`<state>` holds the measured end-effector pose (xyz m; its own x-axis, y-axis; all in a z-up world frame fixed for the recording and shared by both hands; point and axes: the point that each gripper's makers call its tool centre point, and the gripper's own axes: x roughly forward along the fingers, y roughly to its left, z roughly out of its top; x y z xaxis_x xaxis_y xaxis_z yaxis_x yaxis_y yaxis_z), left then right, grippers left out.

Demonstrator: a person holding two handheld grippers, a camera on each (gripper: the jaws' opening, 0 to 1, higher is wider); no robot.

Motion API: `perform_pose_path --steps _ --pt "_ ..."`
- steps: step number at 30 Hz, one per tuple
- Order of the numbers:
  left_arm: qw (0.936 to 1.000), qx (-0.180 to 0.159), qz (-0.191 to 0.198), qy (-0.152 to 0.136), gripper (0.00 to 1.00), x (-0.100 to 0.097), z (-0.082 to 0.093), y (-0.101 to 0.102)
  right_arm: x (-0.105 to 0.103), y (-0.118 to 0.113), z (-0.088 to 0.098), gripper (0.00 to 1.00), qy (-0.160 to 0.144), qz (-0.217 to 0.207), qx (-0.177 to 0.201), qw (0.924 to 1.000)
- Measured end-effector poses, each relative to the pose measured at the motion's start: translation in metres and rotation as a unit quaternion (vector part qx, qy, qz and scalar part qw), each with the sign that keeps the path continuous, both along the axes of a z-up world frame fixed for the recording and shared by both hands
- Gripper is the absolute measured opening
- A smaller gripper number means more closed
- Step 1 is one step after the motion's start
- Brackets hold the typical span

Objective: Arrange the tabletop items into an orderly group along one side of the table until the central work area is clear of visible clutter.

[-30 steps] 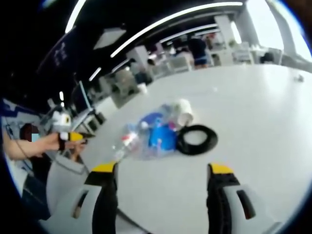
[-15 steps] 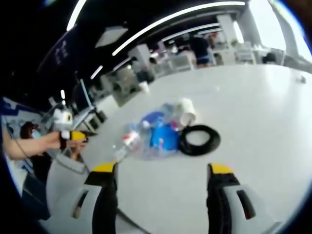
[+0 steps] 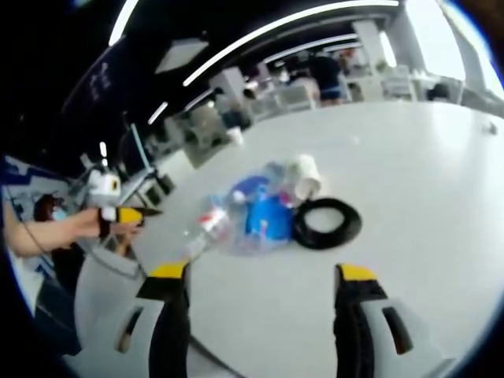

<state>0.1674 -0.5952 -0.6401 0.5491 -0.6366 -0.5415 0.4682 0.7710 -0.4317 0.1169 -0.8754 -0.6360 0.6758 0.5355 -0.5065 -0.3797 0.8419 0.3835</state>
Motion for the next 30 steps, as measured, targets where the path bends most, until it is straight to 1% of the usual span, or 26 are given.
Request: perform_pose_path --steps 9,19,23,30 --pt "1.0 0.001 -0.008 0.002 0.93 0.004 -0.001 -0.012 0.002 0.002 0.0 0.72 0.001 0.005 -0.002 1.0" --pt "0.9999 0.008 -0.011 0.01 0.93 0.005 -0.006 -0.016 0.004 0.007 0.0 0.72 0.002 0.009 0.0 1.0" --pt "0.9996 0.02 -0.018 0.013 0.93 0.005 -0.01 -0.019 0.005 0.007 -0.001 0.72 0.001 0.008 0.002 1.0" --pt "0.9994 0.02 -0.021 0.017 0.93 0.006 -0.01 -0.026 0.005 0.007 -0.001 0.72 0.001 0.007 0.004 1.0"
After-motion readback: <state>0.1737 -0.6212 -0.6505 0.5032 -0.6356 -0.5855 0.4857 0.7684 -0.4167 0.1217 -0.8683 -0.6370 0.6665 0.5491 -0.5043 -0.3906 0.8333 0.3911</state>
